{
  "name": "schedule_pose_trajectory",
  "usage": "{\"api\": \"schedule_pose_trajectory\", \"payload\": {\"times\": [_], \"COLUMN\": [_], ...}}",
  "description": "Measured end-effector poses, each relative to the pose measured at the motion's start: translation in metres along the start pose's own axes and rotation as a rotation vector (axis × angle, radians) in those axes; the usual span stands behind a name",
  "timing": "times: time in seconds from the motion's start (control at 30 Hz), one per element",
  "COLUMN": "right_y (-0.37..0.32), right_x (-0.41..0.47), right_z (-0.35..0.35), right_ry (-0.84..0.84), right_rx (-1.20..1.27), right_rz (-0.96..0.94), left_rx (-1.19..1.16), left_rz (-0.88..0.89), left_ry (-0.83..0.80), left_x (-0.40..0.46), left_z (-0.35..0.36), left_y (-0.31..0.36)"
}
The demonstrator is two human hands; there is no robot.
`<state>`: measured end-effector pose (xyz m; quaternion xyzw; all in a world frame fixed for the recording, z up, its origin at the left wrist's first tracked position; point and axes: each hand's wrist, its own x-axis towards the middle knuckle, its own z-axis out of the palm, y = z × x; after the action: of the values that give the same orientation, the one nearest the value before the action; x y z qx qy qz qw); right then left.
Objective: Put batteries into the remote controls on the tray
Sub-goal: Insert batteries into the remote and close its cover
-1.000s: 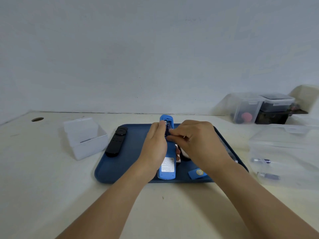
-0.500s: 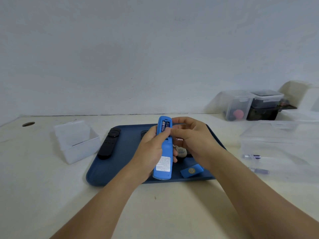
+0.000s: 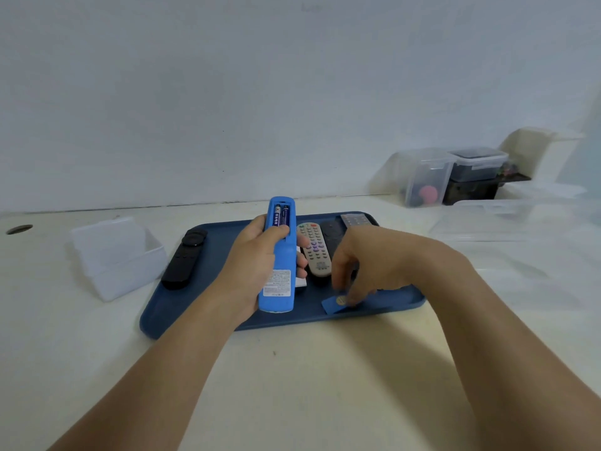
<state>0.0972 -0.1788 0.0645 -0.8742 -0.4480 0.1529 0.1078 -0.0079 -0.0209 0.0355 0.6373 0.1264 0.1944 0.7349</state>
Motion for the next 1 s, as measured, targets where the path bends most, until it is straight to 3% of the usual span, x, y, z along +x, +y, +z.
{"api": "schedule_pose_trajectory", "payload": {"times": [0.2,0.4,0.5,0.7,0.8,0.93,1.0], "right_y": [0.003,0.007,-0.008,-0.011,-0.013,-0.018,-0.025], "right_x": [0.002,-0.009,-0.003,0.007,0.009,0.004,0.003], "right_z": [0.003,-0.018,-0.007,-0.002,0.001,0.004,0.005], "right_ry": [-0.017,0.342,0.393,0.577,0.535,0.316,0.241], "right_rx": [-0.084,0.594,0.717,1.02,1.034,0.808,0.997], "right_rz": [-0.018,-0.217,-0.289,-0.193,-0.136,-0.013,-0.028], "left_rx": [-0.005,0.05,0.023,-0.072,-0.072,-0.036,0.015], "left_rz": [-0.008,-0.015,-0.046,-0.084,-0.074,0.004,0.065], "left_ry": [-0.015,-0.01,-0.049,-0.065,-0.033,0.017,0.021], "left_x": [-0.001,-0.001,-0.004,-0.004,-0.002,-0.001,-0.002], "left_z": [0.002,0.002,0.005,0.008,0.006,0.004,0.004], "left_y": [0.0,0.001,0.003,0.003,0.001,0.001,0.001]}}
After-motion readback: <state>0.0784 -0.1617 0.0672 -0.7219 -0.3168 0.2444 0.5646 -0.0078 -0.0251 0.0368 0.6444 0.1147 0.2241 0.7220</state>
